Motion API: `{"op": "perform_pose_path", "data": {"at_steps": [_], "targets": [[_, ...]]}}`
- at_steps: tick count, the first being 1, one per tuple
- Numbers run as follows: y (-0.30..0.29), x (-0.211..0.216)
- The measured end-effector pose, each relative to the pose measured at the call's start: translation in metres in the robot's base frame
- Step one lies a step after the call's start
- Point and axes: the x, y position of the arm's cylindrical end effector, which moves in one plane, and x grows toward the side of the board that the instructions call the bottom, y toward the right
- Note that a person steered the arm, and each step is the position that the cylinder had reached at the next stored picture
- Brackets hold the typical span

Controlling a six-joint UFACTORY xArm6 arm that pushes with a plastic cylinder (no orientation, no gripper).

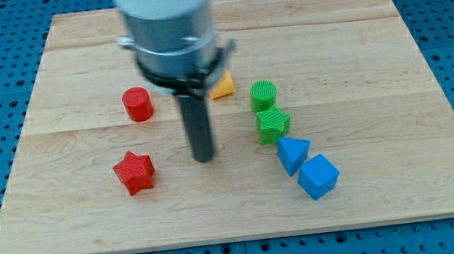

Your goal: Put the red star at the center left side of the red circle

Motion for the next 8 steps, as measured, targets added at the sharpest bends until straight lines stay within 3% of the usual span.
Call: {"op": "perform_pose_path", "data": {"at_steps": [2,3,4,5,8], "targets": [[-0.115,0.029],[-0.122,-0.022],[-0.122,-0.045],[-0.053,-0.004],[-0.178,-0.011]]}}
